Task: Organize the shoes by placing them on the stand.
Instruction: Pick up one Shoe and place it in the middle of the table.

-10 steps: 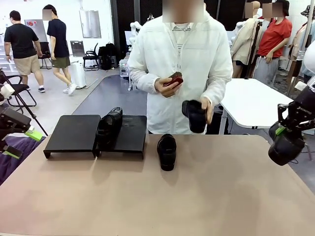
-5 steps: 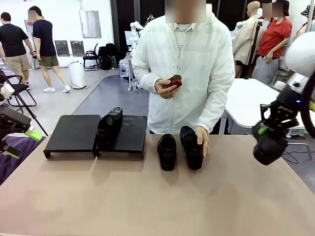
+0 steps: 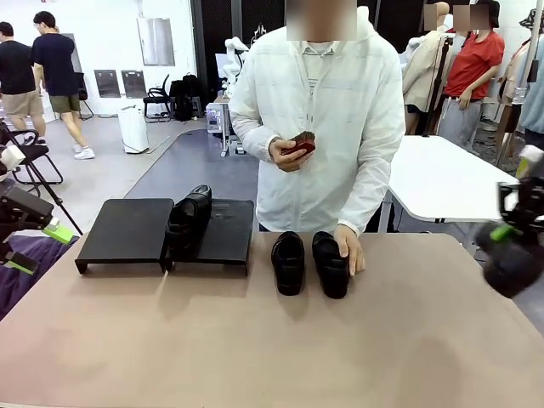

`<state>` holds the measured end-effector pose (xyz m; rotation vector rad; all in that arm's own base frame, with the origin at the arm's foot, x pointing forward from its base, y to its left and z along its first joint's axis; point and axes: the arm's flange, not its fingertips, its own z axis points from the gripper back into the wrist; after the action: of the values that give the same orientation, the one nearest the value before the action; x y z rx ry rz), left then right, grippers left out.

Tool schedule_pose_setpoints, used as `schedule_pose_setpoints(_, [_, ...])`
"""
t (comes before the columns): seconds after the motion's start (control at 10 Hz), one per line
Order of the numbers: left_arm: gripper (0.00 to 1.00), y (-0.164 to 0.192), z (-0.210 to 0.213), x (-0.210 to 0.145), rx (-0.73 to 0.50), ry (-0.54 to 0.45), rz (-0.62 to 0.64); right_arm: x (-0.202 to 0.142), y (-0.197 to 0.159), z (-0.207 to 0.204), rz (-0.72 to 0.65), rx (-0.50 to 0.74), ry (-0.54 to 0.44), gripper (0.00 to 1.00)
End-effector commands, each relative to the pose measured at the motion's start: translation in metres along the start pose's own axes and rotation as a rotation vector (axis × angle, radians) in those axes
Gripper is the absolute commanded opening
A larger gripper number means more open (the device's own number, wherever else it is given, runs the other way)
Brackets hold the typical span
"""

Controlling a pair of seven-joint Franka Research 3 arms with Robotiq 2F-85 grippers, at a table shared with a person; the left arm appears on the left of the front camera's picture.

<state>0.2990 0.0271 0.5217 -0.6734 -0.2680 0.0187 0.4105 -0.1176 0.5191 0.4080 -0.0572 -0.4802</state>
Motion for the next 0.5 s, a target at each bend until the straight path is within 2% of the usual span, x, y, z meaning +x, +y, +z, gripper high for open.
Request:
schedule_pose_setpoints(0.0, [1.0, 0.002, 0.002, 0.0, -0.007, 0.006, -0.01, -0.01, -0.002, -0.007, 0.014, 0.028, -0.06, 0.0])
schedule_pose_setpoints(0.2, [1.0, 0.002, 0.002, 0.0, -0.007, 0.006, -0.01, -0.021, 0.021, -0.02, 0.062, 0.072, -0.041, 0.0])
schedule_pose_setpoints(0.3, [1.0, 0.002, 0.002, 0.0, -0.007, 0.006, -0.01, -0.038, 0.048, -0.027, 0.074, 0.039, -0.013, 0.0])
schedule_pose_setpoints(0.4, [1.0, 0.002, 0.002, 0.0, -0.007, 0.006, -0.01, -0.063, 0.079, -0.032, 0.052, -0.011, -0.029, 0.0])
